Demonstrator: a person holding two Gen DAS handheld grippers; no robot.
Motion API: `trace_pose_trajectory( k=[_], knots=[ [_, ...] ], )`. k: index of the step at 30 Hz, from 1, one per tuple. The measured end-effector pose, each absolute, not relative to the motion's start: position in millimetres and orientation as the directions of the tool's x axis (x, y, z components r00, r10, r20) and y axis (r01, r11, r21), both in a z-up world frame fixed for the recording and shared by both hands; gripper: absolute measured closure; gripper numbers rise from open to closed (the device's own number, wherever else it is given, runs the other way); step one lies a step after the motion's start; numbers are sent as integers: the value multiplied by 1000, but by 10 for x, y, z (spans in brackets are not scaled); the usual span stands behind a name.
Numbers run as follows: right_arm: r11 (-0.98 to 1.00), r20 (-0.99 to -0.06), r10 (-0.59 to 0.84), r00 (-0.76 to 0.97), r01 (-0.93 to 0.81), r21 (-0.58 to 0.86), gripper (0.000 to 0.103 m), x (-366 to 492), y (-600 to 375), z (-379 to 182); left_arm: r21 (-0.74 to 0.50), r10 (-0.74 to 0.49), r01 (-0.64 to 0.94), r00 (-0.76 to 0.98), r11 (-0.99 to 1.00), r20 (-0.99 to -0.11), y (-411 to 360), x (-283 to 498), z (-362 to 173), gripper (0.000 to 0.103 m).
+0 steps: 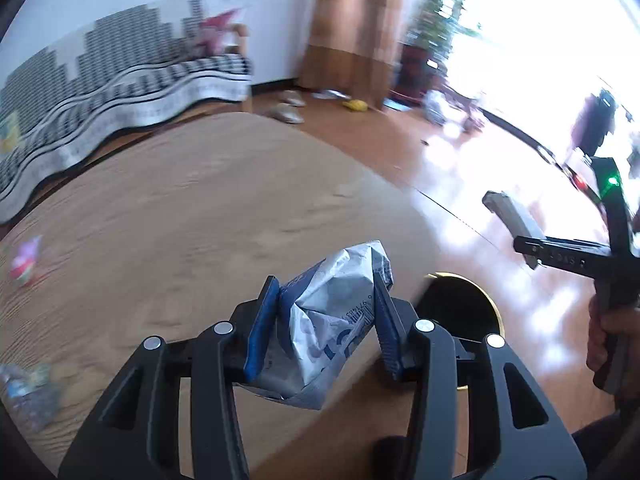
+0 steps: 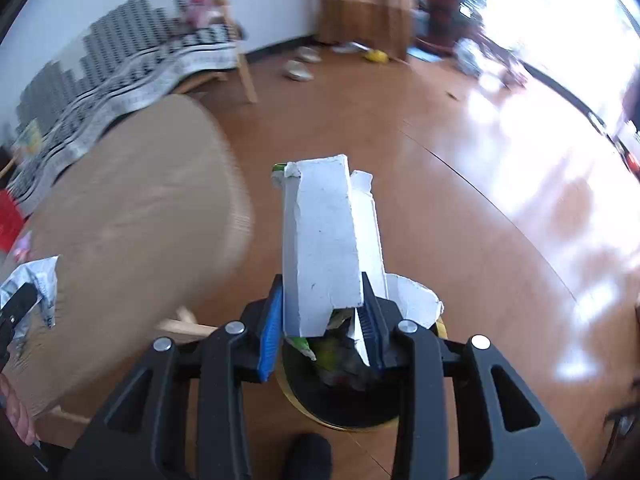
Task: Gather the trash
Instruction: 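Carry wrapper and paper box to the bin and open both tools over it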
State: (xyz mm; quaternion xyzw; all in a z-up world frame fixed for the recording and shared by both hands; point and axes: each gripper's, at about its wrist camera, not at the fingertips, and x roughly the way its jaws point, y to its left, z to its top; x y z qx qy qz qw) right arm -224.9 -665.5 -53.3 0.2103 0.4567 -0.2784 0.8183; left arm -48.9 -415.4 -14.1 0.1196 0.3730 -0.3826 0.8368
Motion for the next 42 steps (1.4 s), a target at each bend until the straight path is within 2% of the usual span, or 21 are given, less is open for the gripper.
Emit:
trace_pose_trajectory(
  k=[5,11,23,24,25,26,28,42],
  knots=[
    [727,-929,-156,336,676,123,67,-2588,-6998,-1012,-75,-580,810,349,582,-736,-4748,-819,-356,58],
    [717,-978,-21,210,685,131,67,-2699,-7173,-1502,-73,-585,853,290,516,-757,-5104,-1004,-519,58],
    [734,-975,11,224,660,160,66,-2621,-7093,-1463,-118,-575,850,239,514,-783,-5370,-884,-646,58],
    [732,-974,9,227,662,161,64,-2628,-7104,-1449,-119,-576,851,237,512,-782,-5384,-883,-650,58],
    [730,-973,9,229,663,163,57,-2620,-7112,-1445,-120,-577,852,236,510,-782,-5394,-896,-651,58],
    [726,-971,7,238,667,169,42,-2635,-7130,-1424,-119,-576,853,235,509,-783,-5403,-909,-658,58],
    [720,-968,-6,252,673,170,29,-2641,-7151,-1385,-119,-575,855,231,505,-785,-5394,-914,-676,58],
    [597,-934,-108,339,774,212,23,-2922,-7398,-1001,-248,-608,866,80,435,-790,-5616,-995,-869,57]
  ],
)
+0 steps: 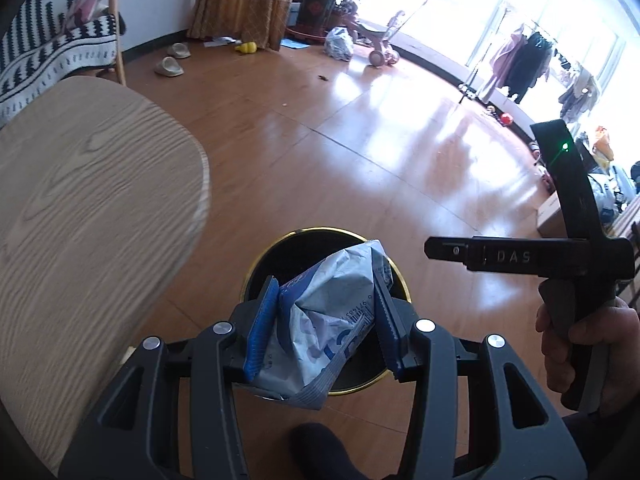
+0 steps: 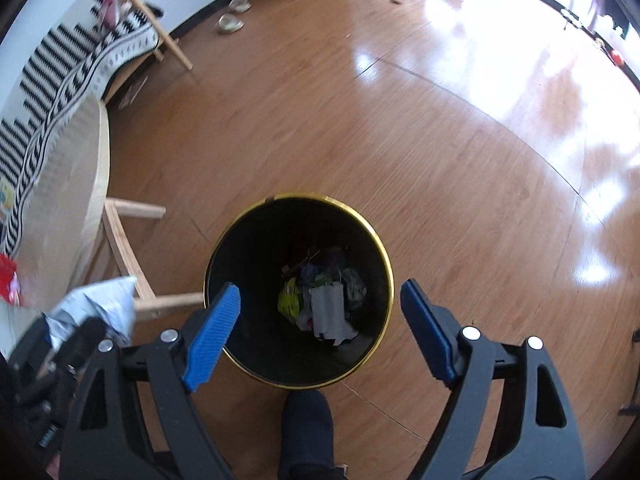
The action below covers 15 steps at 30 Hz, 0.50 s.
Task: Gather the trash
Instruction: 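Carry wrapper and paper box to the bin and open both tools over it, then swing both tools back over the table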
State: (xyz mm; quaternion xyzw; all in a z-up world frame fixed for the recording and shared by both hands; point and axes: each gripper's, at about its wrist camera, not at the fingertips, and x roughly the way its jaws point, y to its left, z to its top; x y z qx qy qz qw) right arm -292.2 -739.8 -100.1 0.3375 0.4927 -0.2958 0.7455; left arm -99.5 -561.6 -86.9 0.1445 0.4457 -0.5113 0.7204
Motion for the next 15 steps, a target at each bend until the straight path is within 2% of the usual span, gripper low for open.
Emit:
trace_pose_trajectory(
  k=[2,3,4,6,8,15],
  knots=[
    [582,-928,-129,348,785,214,21,-2959,-7425,-950,-252,-618,869,77,427,-782,-5664,-1006,-858,56],
    [577,-925,-136,354,788,217,20,-2969,-7432,-933,-247,-628,872,85,423,-774,-5686,-1011,-842,49],
    [574,-922,-144,360,789,219,19,-2985,-7434,-902,-245,-634,873,91,422,-768,-5695,-1017,-829,34],
    [576,-918,-153,366,788,218,19,-2978,-7426,-869,-241,-647,869,113,432,-754,-5688,-1019,-791,25],
    [585,-916,-152,371,781,219,19,-2952,-7403,-831,-257,-659,865,108,431,-745,-5649,-1008,-745,25],
    [659,-901,-194,388,732,173,18,-2662,-7126,-618,-238,-669,851,165,468,-725,-5316,-895,-516,11]
  ],
)
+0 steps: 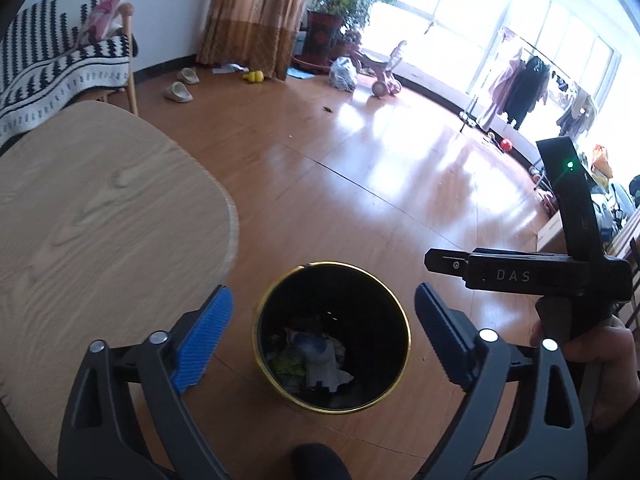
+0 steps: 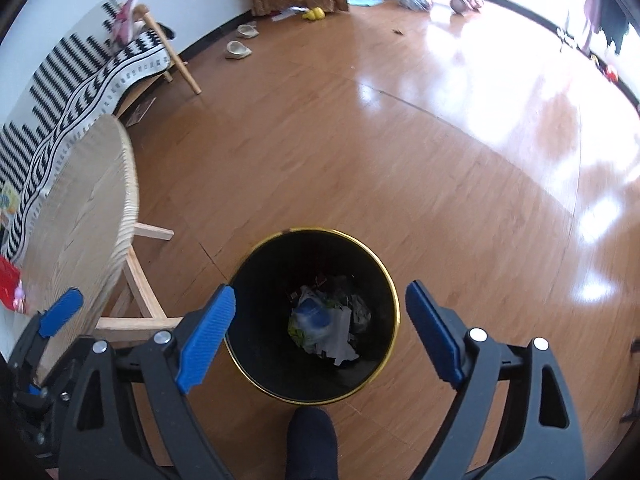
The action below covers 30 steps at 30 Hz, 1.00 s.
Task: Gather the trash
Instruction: 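Swing both tools back over the table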
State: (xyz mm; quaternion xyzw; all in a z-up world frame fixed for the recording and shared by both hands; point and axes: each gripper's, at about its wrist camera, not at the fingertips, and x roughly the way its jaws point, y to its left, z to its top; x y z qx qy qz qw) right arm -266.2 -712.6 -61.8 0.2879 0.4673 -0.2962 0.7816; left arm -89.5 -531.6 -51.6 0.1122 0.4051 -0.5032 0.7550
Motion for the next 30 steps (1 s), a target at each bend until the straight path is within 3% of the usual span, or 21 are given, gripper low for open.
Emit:
trace_pose_trajectory(
  k=[8,18,22,30],
  knots=[
    [805,-852,-171,495,569,169,17,-1750,-6307,-215,-183,-617,746,357,640,-702,-4320,-411,-133,9],
    [948,-808,99,580,191,254,17,-230,-4428,-36,-159,-425,450,587,879,-689,-2259,328,144,9],
    [961,-802,236,549,-9,276,17,144,-3528,-76,-132,-304,299,656,945,-691,-1350,519,176,9],
    [922,-821,336,461,-338,187,17,378,-2065,-278,-166,-141,25,659,986,-739,166,715,62,9]
  ],
)
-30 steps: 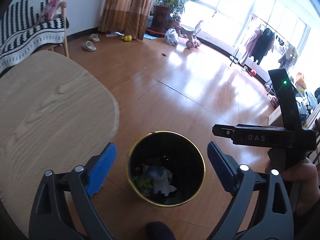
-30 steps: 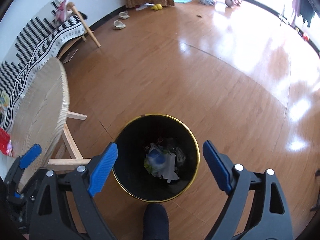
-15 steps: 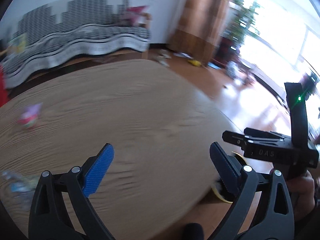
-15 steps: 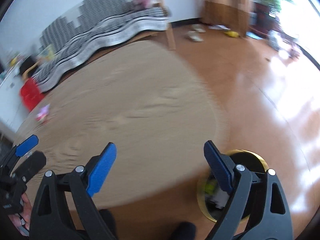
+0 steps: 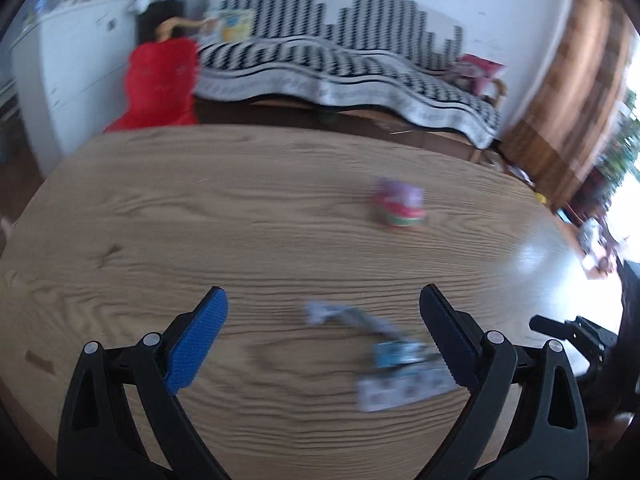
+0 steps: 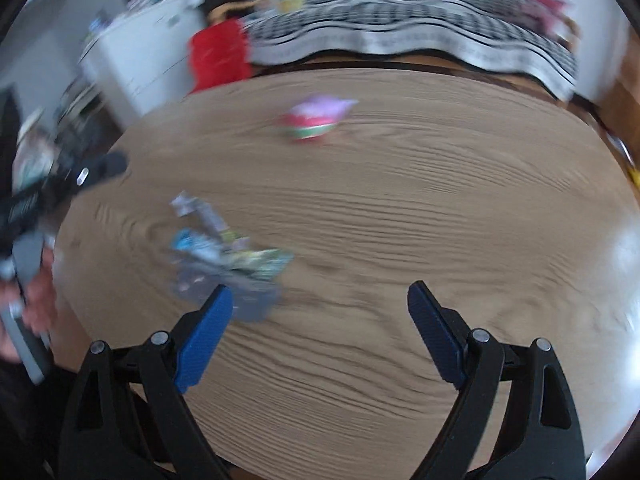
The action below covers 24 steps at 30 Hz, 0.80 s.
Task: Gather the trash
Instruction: 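Swing both tools back over the table, then grasp the silver pill blister pack with the right tool while the left tool grasps the blue snack wrapper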
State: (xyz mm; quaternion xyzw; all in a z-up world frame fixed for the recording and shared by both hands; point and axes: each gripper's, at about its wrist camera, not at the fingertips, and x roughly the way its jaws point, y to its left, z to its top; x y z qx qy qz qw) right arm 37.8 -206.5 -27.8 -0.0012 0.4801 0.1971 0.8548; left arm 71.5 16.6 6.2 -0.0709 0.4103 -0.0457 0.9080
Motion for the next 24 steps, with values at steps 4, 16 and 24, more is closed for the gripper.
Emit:
trace_pose_trajectory(
  k=[4,16,24],
  knots=[
    [872,-822,362,440,-472,131,17,373,-1602,-339,-175,-121,-20,643,984,-756,460,763,-39,9],
    [792,-879,315,359,-609,35,43,324,-1177,-725,-160,-138,16,594,987,-792,502,1006,-308,9],
    [760,-873,388,296,-638,122,68,148,-1222,-681,-167,-169,55,566,984,-807,352,1031,-384,9]
  ],
)
